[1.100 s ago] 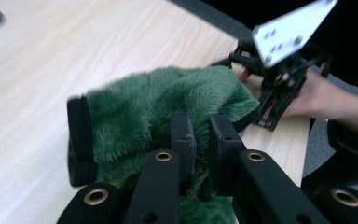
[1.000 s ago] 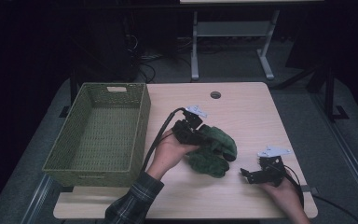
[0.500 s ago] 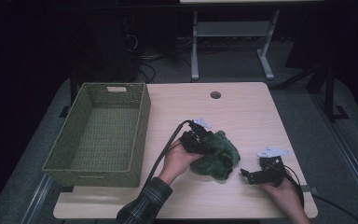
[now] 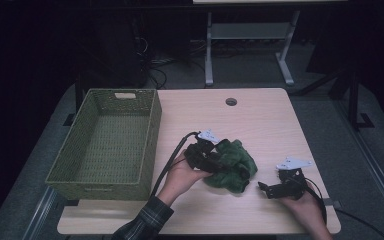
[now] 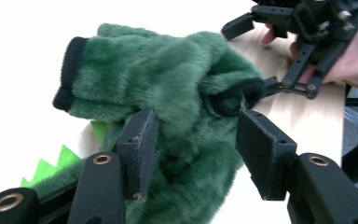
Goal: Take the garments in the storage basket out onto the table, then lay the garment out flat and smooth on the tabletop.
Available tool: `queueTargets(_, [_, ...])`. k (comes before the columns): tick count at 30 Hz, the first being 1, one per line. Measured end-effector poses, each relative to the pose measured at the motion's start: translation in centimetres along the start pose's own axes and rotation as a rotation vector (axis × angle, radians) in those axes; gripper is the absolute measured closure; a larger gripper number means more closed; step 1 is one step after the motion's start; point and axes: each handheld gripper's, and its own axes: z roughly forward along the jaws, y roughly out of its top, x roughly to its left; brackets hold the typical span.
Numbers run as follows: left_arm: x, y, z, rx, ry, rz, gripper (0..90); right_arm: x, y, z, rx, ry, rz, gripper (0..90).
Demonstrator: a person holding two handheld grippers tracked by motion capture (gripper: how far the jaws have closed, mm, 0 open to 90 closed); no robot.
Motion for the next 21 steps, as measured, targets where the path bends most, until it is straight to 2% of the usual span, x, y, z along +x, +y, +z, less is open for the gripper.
queueTargets(1, [-0.4,-0.1,-0.1,-0.004,-0.002,0.003,47.5,0.0,0.0,0.0,0.0,0.0,0.0,2.3])
queueTargets(2, [-0.8,-0.1,-0.2,0.001,-0.001,0.014,47.6,0.2,0.0,-0.3,0.009,0.003,-0.005,7.1])
queueTargets(4, [-1.6,-0.4,-0.3,0.001,-0.009,0.027,48.1,0.6,0.1,-0.6,0.014,-0.008,-0.017,7.1])
queueTargets(6, [-1.8,-0.6,-0.2,0.004,-0.021,0.027,48.6,0.8,0.1,-0.7,0.013,-0.005,-0.018,7.5])
queueTargets(7, [-2.0,-1.1,0.0,0.013,-0.028,0.028,49.6,1.3,0.0,-0.9,0.016,0.02,-0.014,7.8])
queueTargets(12, [-2.5,-2.4,0.5,0.037,-0.036,0.034,49.7,2.4,-0.1,-1.0,0.017,0.059,-0.028,7.9])
queueTargets(13, [-2.6,-2.9,0.7,0.04,-0.036,0.034,49.6,2.8,0.0,-1.1,0.005,0.085,-0.025,8.3])
queueTargets(15, [-2.6,-3.3,1.0,0.045,-0.037,0.034,49.5,3.1,0.0,-1.2,-0.004,0.117,-0.014,13.7])
queueTargets(16, [-2.6,-3.3,1.0,0.045,-0.037,0.034,49.1,3.1,0.0,-1.2,-0.004,0.117,-0.014,13.7])
queueTargets(17, [-2.7,-3.7,1.5,0.051,-0.028,0.041,48.4,3.3,0.1,-1.3,-0.026,0.146,-0.01,14.1])
queueTargets(21, [-2.8,-4.0,2.4,0.071,-0.012,0.065,44.4,3.6,0.1,-1.2,-0.029,0.176,-0.007,15.3])
